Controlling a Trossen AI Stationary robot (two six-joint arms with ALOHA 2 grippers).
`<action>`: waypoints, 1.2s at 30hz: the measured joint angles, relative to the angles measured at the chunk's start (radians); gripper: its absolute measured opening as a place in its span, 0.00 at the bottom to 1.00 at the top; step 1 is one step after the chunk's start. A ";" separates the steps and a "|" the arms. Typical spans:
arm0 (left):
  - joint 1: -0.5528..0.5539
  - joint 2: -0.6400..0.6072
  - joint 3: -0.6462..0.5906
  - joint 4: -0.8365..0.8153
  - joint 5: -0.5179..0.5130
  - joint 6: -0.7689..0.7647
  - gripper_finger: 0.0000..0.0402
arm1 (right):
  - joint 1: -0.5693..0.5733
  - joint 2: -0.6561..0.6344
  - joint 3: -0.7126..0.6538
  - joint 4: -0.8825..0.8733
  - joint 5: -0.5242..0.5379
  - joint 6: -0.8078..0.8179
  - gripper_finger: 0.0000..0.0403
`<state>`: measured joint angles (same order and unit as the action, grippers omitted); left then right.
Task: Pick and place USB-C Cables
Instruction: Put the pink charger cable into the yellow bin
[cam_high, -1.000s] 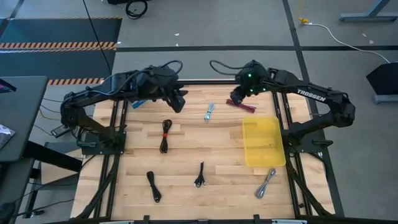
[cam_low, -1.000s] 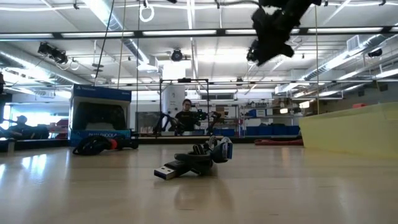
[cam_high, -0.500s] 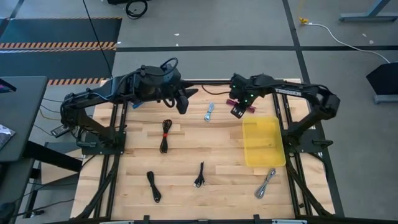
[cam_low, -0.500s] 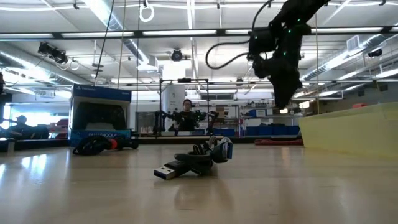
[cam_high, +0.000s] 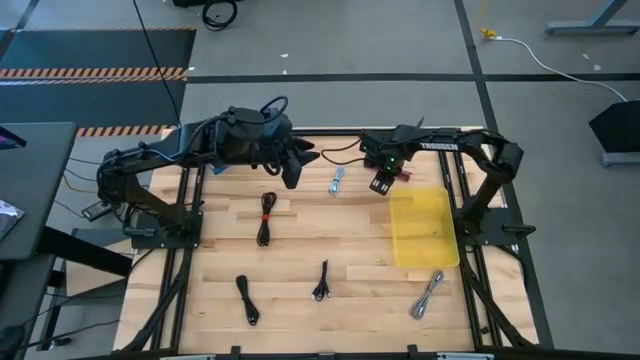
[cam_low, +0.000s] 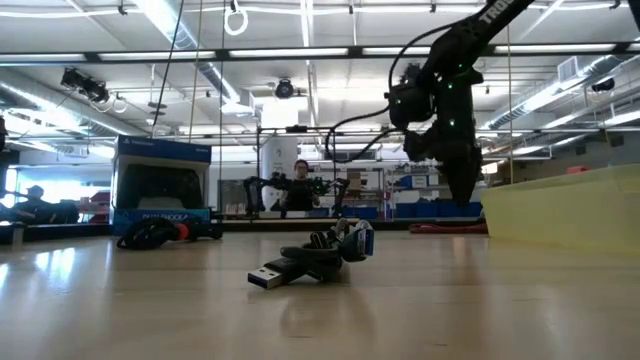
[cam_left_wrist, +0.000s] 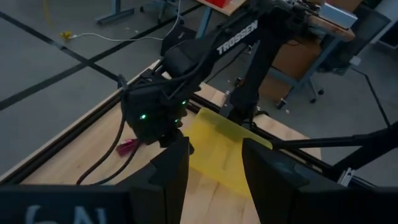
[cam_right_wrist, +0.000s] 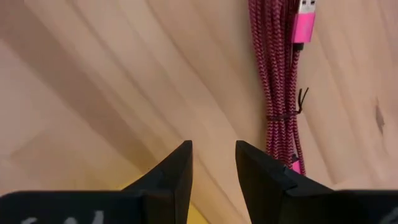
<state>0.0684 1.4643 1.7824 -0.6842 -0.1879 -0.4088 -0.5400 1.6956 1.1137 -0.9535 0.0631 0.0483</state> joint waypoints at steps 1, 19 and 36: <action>-0.006 0.000 0.000 0.000 0.000 -0.001 0.39 | 0.000 0.008 0.000 -0.001 0.018 0.000 0.32; -0.040 0.000 0.000 0.001 -0.001 -0.104 0.39 | -0.053 0.022 0.000 0.040 0.120 -0.033 0.35; -0.081 0.000 0.000 0.027 0.001 -0.190 0.39 | -0.085 0.022 -0.058 0.116 0.074 -0.054 0.50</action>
<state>-0.0126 1.4643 1.7824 -0.6567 -0.1870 -0.5988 -0.6250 1.7176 1.0561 -0.8378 0.1368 -0.0056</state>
